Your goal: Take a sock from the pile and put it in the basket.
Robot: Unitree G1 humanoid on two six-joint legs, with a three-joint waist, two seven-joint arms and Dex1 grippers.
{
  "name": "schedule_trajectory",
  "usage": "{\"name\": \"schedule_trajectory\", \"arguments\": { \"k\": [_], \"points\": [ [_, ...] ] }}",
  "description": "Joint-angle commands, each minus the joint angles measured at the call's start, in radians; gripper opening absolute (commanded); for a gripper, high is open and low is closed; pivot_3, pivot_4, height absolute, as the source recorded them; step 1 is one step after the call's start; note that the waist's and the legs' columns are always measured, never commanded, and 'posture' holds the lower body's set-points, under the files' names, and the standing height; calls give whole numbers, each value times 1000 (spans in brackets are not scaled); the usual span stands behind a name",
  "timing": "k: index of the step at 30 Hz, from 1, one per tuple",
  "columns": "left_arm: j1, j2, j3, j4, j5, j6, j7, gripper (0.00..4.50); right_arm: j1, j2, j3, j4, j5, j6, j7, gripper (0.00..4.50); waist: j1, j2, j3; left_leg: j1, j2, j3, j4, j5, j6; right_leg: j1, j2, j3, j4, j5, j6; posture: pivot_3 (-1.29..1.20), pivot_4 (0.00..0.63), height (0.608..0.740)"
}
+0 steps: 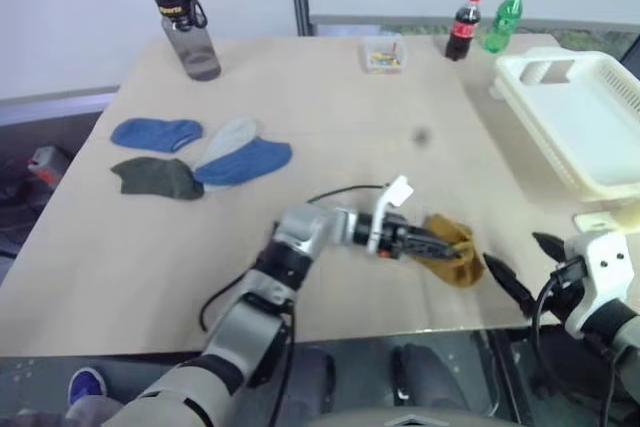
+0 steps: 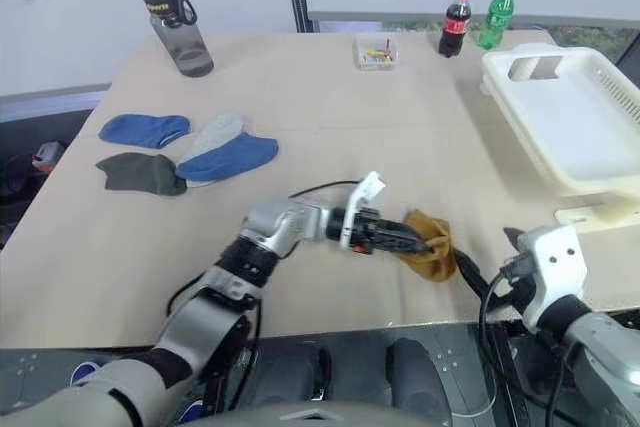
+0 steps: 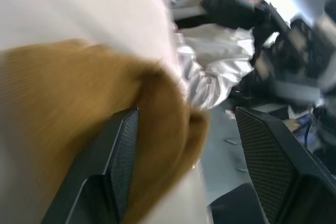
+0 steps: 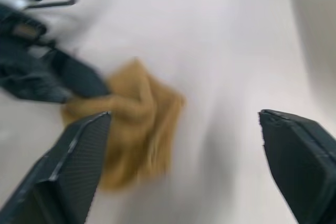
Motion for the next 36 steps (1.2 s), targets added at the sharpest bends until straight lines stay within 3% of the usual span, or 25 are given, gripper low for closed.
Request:
{"name": "schedule_trajectory", "arguments": {
  "k": [1, 5, 11, 17, 21, 26, 27, 28, 29, 34, 36],
  "points": [
    [37, 63, 15, -158, -8, -80, -39, 3134, -102, 10, 42, 32, 41, 60, -59, 4452, 6, 0, 0, -1, 0, 0, 0, 0, 0, -1, 0, 0, 0, 0, 0, 0, 150, 740],
    [131, 189, -29, -277, 115, -324, -49, 3134, -194, 8, 148, 159, -2, 125, -100, 4452, 12, 1, 0, -7, -1, 0, 0, 0, 0, -5, -1, 0, -2, 0, 0, 0, 150, 740],
    [248, 349, 44, -362, 173, -564, -79, 3134, -150, -51, 232, 233, -43, 186, -74, 4452, 25, 3, 2, -12, -1, 0, -1, 0, 0, -10, -2, -1, -2, 0, -1, 0, 150, 740],
    [287, 378, 122, -370, 148, -642, -56, 3134, -151, -70, 266, 274, -34, 214, -38, 4452, 24, 3, 2, -10, -1, 0, 0, -1, 2, -7, -2, -2, -3, 0, 0, 0, 150, 740],
    [281, 360, 134, -379, 122, -641, -45, 3134, -146, -96, 325, 318, -56, 201, 9, 3443, 23, 2, 1, -9, -1, -1, 0, -1, 2, -7, -1, -3, -3, 0, 0, 0, 150, 740],
    [258, 290, 150, -401, 55, -605, -13, 3134, -143, -120, 340, 330, -64, 173, 45, 1243, 24, 0, 0, -9, -1, -2, 1, -1, 2, -4, -1, -4, -4, 2, 4, 0, 150, 740],
    [258, 285, 143, -408, 59, -608, -11, 3134, -142, -122, 340, 329, -66, 166, 49, 1134, 23, -1, -1, -9, -1, -2, 1, -1, 2, -4, -1, -4, -4, 2, 4, 0, 150, 740],
    [253, 273, 139, -413, 56, -606, -4, 3134, -143, -110, 328, 331, -63, 157, 45, 577, 23, -1, -1, -8, -1, -2, 1, -1, 2, -4, -1, -5, -4, 2, 4, 0, 150, 740],
    [247, 265, 137, -422, 41, -595, -5, 3134, -145, -92, 309, 333, -57, 146, 38, 339, 23, -1, -1, -7, -1, -2, 1, -1, 2, -3, 0, -4, -4, 2, 4, 0, 150, 740],
    [222, 248, 143, -447, -42, -529, -32, 3134, -187, 31, 193, 343, -5, 87, -10, 102, 21, -2, -1, -7, 0, -2, 2, -1, 2, -3, 0, -4, -3, 2, 4, 0, 150, 740],
    [196, 236, 141, -447, -56, -518, -24, 3134, -265, 98, 75, 359, 66, 56, -56, 99, 17, 0, 0, -7, 0, -1, 2, -1, 2, -3, 1, -3, -2, 2, 4, 0, 150, 740]
  ]
}}
